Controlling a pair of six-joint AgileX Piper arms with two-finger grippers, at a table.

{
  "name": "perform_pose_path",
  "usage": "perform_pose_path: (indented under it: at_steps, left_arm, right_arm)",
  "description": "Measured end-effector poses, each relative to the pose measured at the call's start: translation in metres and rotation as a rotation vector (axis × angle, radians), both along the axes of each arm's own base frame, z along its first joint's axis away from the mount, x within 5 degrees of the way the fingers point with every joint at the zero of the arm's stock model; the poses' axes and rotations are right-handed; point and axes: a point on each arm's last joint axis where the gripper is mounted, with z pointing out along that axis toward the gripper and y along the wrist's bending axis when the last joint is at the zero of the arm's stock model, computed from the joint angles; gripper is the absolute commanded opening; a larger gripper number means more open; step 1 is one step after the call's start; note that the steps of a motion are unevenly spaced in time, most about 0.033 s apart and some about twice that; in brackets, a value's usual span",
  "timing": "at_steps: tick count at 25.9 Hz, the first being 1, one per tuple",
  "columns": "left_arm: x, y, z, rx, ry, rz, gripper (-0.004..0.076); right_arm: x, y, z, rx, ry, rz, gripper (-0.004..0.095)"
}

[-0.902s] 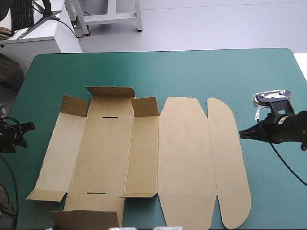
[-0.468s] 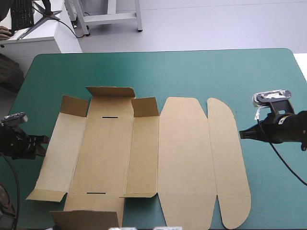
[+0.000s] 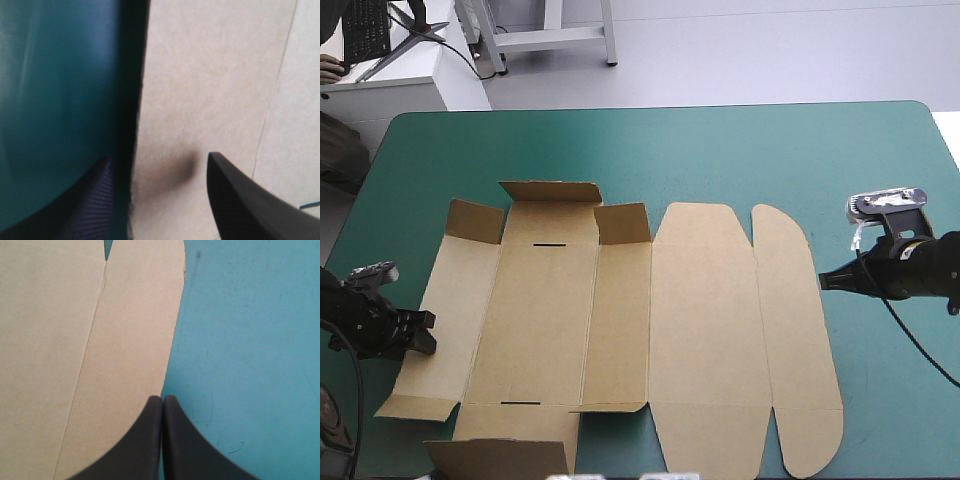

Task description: Fold the box

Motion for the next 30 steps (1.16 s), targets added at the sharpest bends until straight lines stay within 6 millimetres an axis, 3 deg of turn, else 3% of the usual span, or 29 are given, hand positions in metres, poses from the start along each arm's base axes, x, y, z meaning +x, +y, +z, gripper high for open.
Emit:
perform_pose_path:
  at_steps: [15, 24, 30]
  left_arm:
    - [0.012, -0.02, 0.004, -0.157, -0.091, 0.045, 0.0403]
    - [0.021, -0.055, 0.003, -0.159, -0.056, -0.062, 0.0403]
    - [0.012, -0.051, 0.01, -0.057, -0.036, -0.072, 0.0401]
  right_arm:
    - [0.0, 0.0, 0.0, 0.0, 0.001, 0.001, -0.002]
    - [0.0, 0.0, 0.0, 0.0, -0.002, 0.0, -0.002]
    - [0.0, 0.0, 0.0, 0.0, -0.002, 0.0, -0.002]
